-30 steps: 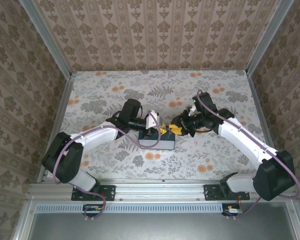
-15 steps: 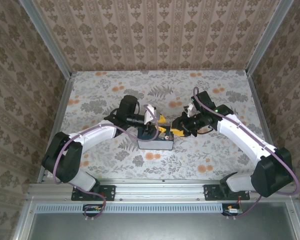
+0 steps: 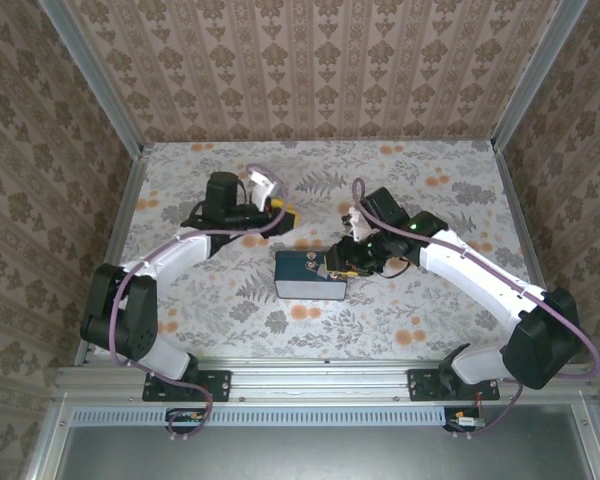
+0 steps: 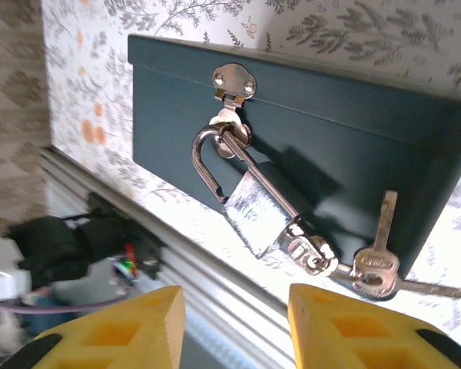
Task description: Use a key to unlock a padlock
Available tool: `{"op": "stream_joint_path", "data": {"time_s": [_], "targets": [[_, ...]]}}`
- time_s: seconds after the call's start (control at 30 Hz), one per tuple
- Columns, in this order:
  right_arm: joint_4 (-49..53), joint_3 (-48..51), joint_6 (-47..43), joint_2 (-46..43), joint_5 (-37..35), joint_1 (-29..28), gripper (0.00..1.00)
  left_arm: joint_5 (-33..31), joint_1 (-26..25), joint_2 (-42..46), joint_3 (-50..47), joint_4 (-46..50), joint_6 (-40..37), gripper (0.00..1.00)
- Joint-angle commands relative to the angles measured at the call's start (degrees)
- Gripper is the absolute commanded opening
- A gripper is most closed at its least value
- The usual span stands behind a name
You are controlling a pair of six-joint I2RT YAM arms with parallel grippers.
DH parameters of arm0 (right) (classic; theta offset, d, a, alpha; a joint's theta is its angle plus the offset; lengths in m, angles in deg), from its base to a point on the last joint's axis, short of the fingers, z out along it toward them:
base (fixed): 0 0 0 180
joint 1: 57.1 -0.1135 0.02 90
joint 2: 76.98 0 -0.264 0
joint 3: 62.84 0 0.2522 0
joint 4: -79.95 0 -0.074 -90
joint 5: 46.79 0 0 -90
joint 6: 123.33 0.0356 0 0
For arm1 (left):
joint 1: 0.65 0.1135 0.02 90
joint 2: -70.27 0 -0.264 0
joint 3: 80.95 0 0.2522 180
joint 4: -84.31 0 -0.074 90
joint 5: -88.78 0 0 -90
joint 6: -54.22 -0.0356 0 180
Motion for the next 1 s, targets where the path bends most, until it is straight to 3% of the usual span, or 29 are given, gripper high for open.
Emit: {"op": "stream_joint_path", "data": {"time_s": [0.0, 0.2, 0.43, 0.57, 0.7, 0.97], "targets": [[-2.65, 0.65, -11.04, -1.35, -8.95, -1.56, 0.46, -7.76, -0.2, 1.83, 0.33, 7.81, 9.38, 0.49], [-8.47, 5.3, -26.41, -3.43, -18.54, -5.83, 0.48, -14.28, -0.36, 4.7, 0.98, 17.6, 8.61, 0.51], [-23.47, 14.46, -39.45, -9.2, -20.56, -7.37, 0.57, -14.67, 0.0, 4.34, 1.85, 20.08, 8.17, 0.51], [-24.98, 14.56, -44.57, -7.9, -20.5, -8.28, 0.63, -14.42, -0.14, 3.14, 3.34, 21.6, 6.92, 0.51], [-25.21, 13.8, -49.7, -5.47, -23.79, -10.3, 0.64, -15.28, -0.34, 2.01, 4.84, 23.36, 6.86, 0.51], [-23.69, 13.78, -54.98, -4.2, -23.62, -10.63, 0.66, -15.44, -1.43, 1.0, 6.96, 24.98, 4.75, 0.5]]}}
